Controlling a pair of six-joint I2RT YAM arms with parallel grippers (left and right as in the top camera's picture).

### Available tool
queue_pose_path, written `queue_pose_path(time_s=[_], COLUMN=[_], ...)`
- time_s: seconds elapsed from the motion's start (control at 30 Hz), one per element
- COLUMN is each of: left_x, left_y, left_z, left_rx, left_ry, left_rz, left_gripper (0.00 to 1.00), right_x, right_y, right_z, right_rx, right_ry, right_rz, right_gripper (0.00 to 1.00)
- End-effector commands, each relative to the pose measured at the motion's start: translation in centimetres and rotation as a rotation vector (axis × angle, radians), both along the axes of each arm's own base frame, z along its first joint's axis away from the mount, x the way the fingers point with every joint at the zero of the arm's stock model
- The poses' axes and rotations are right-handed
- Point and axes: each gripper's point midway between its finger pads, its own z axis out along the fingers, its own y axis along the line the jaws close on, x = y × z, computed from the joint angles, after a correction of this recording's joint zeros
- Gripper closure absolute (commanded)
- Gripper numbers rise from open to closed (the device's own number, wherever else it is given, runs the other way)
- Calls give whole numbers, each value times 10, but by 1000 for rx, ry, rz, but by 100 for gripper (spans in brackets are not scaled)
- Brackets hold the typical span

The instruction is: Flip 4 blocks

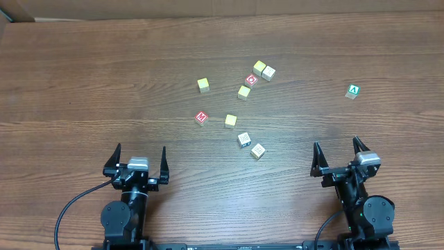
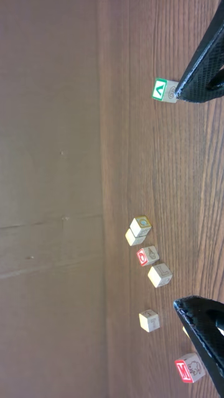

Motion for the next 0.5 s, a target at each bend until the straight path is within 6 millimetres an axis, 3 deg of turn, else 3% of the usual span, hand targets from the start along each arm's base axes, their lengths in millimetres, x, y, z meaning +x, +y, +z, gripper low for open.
queue_pose_path(time_s=[0.0, 0.33, 0.47], left_x=[0, 0, 0], left_y=[2, 2, -1], left_z=[0, 1, 3], left_rx=[-7, -7, -17], left_ry=[-6, -7, -18], left_rz=[11, 10, -9], left_gripper=[0, 1, 0], right_x=[0, 0, -2], right_y=[-2, -2, 9], right_z=[-1, -1, 6], right_rx=[-3, -3, 3], right_ry=[-7, -9, -36], right_rz=[-12, -12, 52], right_gripper=[0, 0, 0])
